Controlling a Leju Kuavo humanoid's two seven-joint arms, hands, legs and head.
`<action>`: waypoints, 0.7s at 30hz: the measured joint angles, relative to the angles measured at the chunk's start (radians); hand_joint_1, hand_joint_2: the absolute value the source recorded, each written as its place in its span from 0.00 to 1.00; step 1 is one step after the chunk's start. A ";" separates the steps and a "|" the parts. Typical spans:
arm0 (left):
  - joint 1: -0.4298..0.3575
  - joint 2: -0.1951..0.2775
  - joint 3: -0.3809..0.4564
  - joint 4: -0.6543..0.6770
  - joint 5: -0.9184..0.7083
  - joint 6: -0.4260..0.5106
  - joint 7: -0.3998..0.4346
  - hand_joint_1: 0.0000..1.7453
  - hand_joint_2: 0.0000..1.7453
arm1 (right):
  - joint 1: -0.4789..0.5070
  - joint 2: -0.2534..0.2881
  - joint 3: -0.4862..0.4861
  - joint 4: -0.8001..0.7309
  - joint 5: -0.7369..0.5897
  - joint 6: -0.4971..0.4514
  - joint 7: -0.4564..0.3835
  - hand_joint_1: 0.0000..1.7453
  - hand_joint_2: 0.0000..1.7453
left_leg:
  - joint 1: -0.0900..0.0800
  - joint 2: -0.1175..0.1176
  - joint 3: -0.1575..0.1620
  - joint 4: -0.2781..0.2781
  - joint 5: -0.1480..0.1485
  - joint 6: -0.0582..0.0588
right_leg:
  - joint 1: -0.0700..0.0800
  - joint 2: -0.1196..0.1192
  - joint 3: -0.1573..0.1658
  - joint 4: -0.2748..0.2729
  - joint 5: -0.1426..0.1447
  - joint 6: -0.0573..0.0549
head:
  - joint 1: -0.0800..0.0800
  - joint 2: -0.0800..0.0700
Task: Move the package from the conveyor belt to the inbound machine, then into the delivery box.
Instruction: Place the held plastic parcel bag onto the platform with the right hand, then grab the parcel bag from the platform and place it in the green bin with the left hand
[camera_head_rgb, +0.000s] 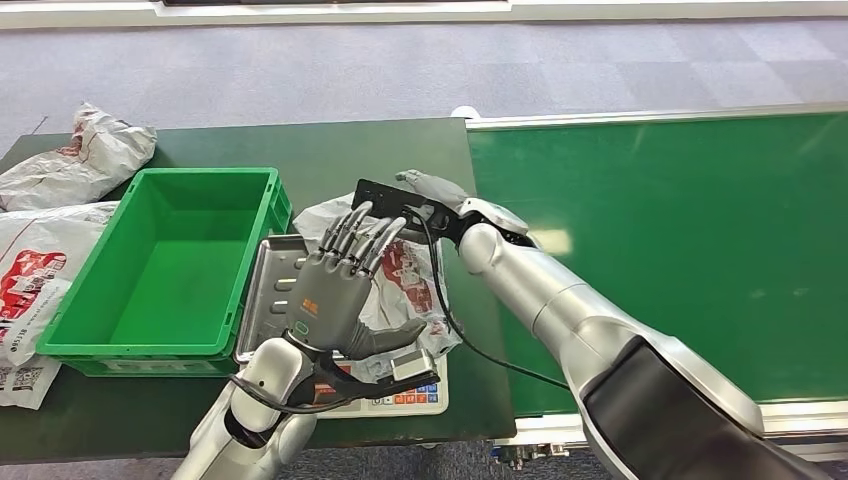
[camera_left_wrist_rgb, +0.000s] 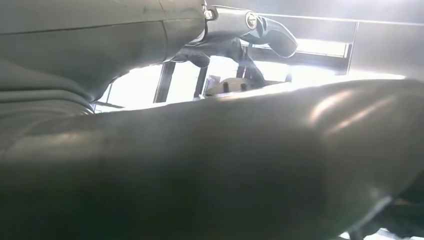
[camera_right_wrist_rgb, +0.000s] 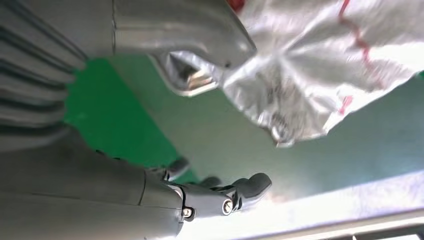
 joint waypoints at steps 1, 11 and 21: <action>0.000 0.000 0.000 0.000 -0.001 0.002 0.000 0.00 0.00 | -0.007 -0.006 0.001 0.000 0.006 -0.006 0.003 0.00 0.00 | 0.000 0.000 0.000 0.000 0.000 0.000 | 0.000 0.000 0.000 0.000 0.000 0.000 | 0.000 0.000; 0.001 0.004 0.000 0.000 -0.005 0.016 0.000 0.00 0.00 | -0.075 -0.074 0.001 0.000 0.044 -0.039 0.005 0.00 0.00 | 0.000 0.000 0.000 0.000 0.000 0.000 | 0.000 0.000 0.000 0.000 0.000 0.000 | 0.000 0.000; 0.031 0.018 0.000 0.003 -0.008 0.058 -0.006 0.00 0.00 | -0.122 -0.113 -0.002 0.000 0.110 -0.052 -0.020 0.00 0.00 | 0.000 0.000 0.000 0.000 0.000 0.000 | 0.000 0.000 0.000 0.000 0.000 0.000 | 0.000 0.000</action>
